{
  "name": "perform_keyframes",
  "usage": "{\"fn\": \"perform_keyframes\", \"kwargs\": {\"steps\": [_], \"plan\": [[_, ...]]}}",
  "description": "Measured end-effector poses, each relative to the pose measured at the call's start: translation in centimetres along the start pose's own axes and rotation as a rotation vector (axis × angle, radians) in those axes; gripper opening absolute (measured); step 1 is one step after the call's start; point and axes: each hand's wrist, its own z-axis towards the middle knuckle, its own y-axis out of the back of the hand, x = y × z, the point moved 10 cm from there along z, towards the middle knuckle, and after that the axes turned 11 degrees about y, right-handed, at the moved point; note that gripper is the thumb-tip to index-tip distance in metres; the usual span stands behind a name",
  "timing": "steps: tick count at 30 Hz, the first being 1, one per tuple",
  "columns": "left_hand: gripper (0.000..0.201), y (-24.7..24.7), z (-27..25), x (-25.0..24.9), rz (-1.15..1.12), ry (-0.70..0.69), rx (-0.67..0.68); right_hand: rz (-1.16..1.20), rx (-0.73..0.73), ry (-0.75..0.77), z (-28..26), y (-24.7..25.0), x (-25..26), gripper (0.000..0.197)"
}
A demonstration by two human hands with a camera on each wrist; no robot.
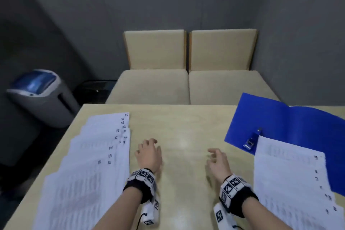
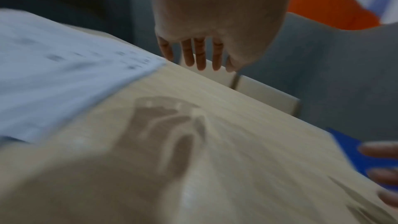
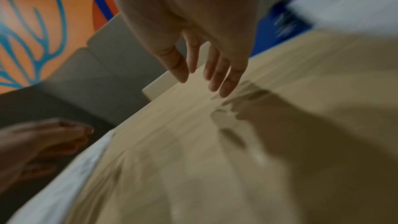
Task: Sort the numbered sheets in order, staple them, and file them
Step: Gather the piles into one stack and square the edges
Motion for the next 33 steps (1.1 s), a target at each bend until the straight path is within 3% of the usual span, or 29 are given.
{"fn": "perform_keyframes", "kwargs": {"steps": [3,5,7,9,12,16,20,24,26,28,31,33], "plan": [[0.041,4.1,3.1,11.8,0.065,0.387,-0.027,0.202,0.197,-0.098,0.9,-9.4,2.5,0.027],[0.054,4.7,2.8,20.6,0.140,0.704,0.076,0.298,0.271,-0.160,0.7,-13.9,3.9,0.027],[0.064,4.0,1.5,25.3,0.177,0.841,0.247,0.335,0.315,-0.188,0.4,-17.0,5.3,0.027],[0.060,3.2,1.3,25.6,0.259,0.763,0.339,0.351,0.342,-0.206,0.5,-19.0,6.1,0.026],[0.055,2.7,3.2,23.3,0.268,0.656,0.272,0.337,0.339,-0.231,1.0,-20.2,6.0,0.029],[0.062,1.0,4.1,18.2,0.420,0.501,0.342,0.313,0.282,-0.264,2.1,-19.4,4.7,0.031],[0.066,-0.9,4.1,13.1,0.368,0.402,0.410,0.252,0.178,-0.278,3.6,-17.6,3.2,0.039],[0.043,-0.9,6.0,9.9,0.191,0.246,0.418,0.018,0.078,-0.271,5.5,-14.4,3.3,0.046],[0.047,1.3,7.9,11.5,0.130,0.288,0.264,-0.105,0.059,-0.305,5.9,-12.8,3.6,0.054],[0.062,2.4,8.3,15.7,0.035,0.507,0.190,-0.175,0.085,-0.307,6.7,-12.0,4.0,0.063],[0.067,2.0,7.4,19.0,-0.167,0.802,0.236,-0.264,0.199,-0.267,7.8,-13.1,5.0,0.075],[0.065,1.1,7.8,18.1,-0.237,0.840,0.279,-0.245,0.264,-0.281,7.9,-14.7,5.6,0.077]]}}
